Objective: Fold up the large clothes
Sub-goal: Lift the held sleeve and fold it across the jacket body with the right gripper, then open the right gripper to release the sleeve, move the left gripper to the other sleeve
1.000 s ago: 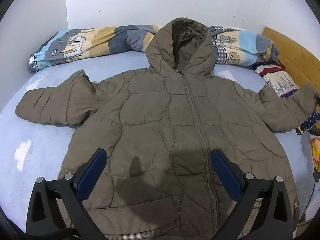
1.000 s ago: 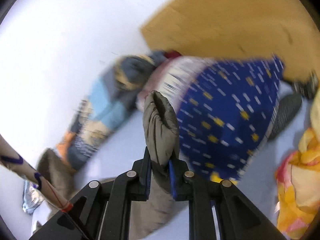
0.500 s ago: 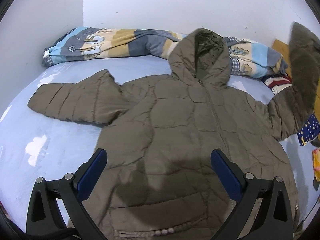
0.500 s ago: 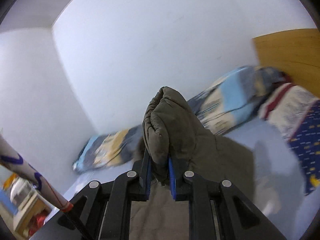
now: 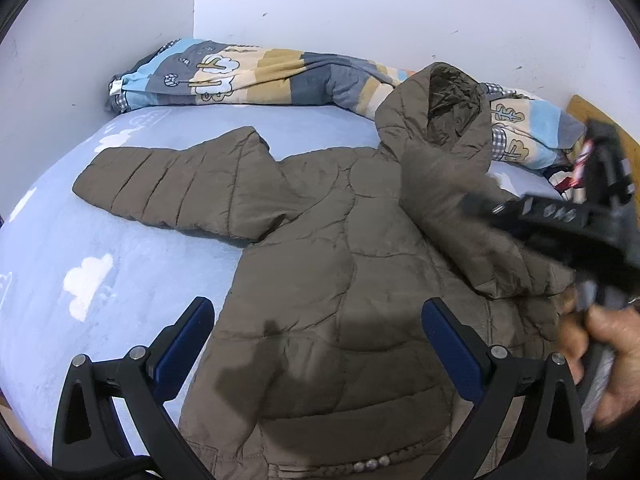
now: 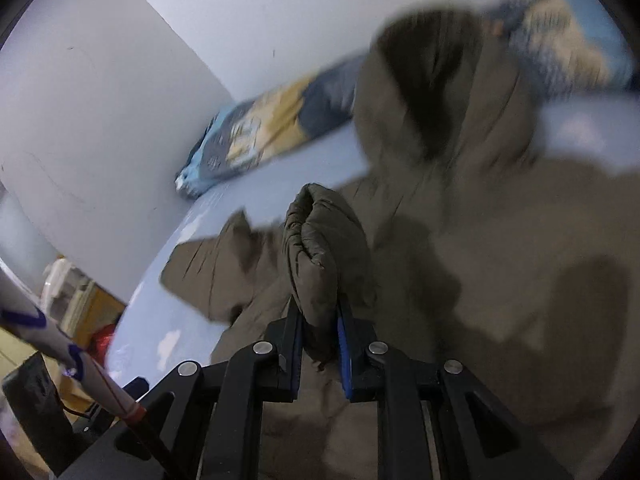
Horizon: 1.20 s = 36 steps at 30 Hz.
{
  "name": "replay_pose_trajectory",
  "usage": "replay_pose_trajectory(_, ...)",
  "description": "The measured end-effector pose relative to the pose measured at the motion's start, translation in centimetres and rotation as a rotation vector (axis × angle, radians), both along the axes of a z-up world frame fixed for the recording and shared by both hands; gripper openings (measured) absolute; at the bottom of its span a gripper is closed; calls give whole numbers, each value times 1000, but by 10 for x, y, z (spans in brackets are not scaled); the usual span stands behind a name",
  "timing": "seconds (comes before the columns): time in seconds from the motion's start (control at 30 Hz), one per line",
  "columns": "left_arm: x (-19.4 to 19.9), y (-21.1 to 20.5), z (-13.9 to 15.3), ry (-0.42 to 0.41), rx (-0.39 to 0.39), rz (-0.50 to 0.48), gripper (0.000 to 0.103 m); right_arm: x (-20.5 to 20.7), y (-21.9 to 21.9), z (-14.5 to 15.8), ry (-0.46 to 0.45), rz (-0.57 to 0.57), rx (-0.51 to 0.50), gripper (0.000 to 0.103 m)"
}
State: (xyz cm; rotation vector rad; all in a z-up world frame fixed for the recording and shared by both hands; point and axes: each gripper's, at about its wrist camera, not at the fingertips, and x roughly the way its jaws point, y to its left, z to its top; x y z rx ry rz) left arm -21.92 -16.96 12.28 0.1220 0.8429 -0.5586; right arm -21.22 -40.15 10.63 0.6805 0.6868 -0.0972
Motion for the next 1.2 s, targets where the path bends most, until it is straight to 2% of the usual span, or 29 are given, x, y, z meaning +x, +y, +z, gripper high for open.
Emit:
replay_pose_trajectory(0.07,2,1,-1,9,-5,4,103,11,7,-9,31,53,24,26)
replay_pose_trajectory(0.13,4,0,-2,10,-5,5,103,12,15,-1,30,81,-11,33)
replay_pose_trajectory(0.17,5,-1,-2,11,-7,7,103,7,15,9,-4,86,-29,36)
replay_pose_trajectory(0.23,8,-3,-4,20,-12,8,103,-2,8,25,-68,76,-33,49)
replay_pose_trajectory(0.3,12,-5,-5,26,-12,14,103,-16,-9,39,-114,24,-52,57)
replay_pose_trajectory(0.47,23,-16,-3,25,-23,33,103,-48,-45,53,-154,-59,-55,58)
replay_pose_trajectory(0.57,30,-26,-5,24,-9,35,103,-66,-72,51,-51,-214,-123,58)
replay_pose_trajectory(0.63,34,-35,-12,27,24,37,103,-78,-93,36,94,-352,-239,58)
replay_pose_trajectory(0.7,40,-46,-24,54,63,30,103,-84,-109,15,242,-424,-290,55)
replay_pose_trajectory(0.8,46,-57,-39,87,118,24,103,-93,-125,-22,343,-453,-223,53)
replay_pose_trajectory(0.87,49,-66,-52,114,176,24,103,-92,-126,-44,404,-430,-210,52)
replay_pose_trajectory(0.97,53,-69,-63,155,193,23,103,-88,-125,-54,425,-416,-198,53)
replay_pose_trajectory(1.03,54,-63,-59,169,163,27,103,-85,-122,-45,451,-427,-244,53)
replay_pose_trajectory(1.1,53,-58,-51,140,138,33,103,-83,-108,-26,399,-437,-295,53)
replay_pose_trajectory(1.2,56,-45,-35,100,94,56,103,-67,-82,-5,323,-341,-315,53)
